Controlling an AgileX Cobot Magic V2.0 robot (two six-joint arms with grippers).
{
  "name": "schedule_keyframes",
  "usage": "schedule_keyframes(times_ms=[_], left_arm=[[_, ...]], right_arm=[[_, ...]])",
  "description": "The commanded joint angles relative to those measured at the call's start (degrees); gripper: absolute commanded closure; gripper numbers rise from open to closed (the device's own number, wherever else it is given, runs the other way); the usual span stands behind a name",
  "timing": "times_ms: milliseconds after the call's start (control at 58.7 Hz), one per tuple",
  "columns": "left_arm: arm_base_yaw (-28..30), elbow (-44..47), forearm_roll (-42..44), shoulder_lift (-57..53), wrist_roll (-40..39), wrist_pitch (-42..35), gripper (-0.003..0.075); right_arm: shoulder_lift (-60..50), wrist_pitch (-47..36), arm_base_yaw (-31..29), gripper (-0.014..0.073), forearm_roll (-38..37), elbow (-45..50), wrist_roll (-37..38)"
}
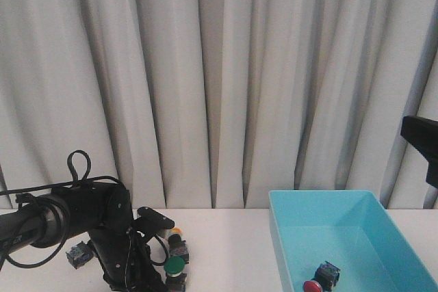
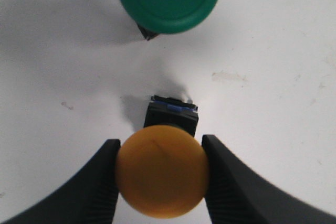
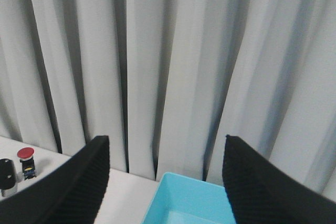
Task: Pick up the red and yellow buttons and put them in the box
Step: 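Close the left gripper on the yellow button cap, then lift the yellow button toward the right gripper and grasp its base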
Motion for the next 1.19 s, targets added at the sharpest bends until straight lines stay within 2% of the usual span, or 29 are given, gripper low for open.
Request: schedule_keyframes(times_ms=[0,153,306,375,511,681,885,1175], left_arm=[[-0.24,-1.63,-0.60,-3.55,-0.59,-0.65,0.0479],[-0.24,-1.63,-0.60,-4.95,-0.41,-0.48,0.0479],[-0.24,-1.77,-0.60,-8.08,1.10,-1.00,0.0479],[-0.24,-2.55,-0.80,-9.50,1.04,-0.87,0.0479],[-0.24,-4.60,-3.61,-12.73,0.69,-0.23,0.0479],[-0.24,-8.30,-10.50,-15.66,0.46,1.26,0.0479],[-0.24,-13.54,-17.36,-17.11,0.46,2.51,0.0479],[-0.24,-20.93,-30.22,-17.16,2.54,0.63,0.0479]], right_arm=[[-0.44,-5.21,-0.01,0.0127,1.62,-1.57,0.04],[-0.44,-8.06,-0.01,0.0127,8.62,-1.57,-0.27],[1.46,-4.62,-0.01,0.0127,7.26,-1.71,-10.58],[3.40,-4.74,0.38,0.0127,7.44,-1.71,-11.84],[7.03,-8.00,4.94,0.0127,5.53,-1.71,-17.16],[11.64,-13.51,12.41,0.0127,-1.22,-1.71,-25.34],[16.91,-16.57,15.41,0.0127,-6.13,-1.71,-25.92],[22.65,-16.64,15.41,0.0127,-6.37,-1.71,-26.57]])
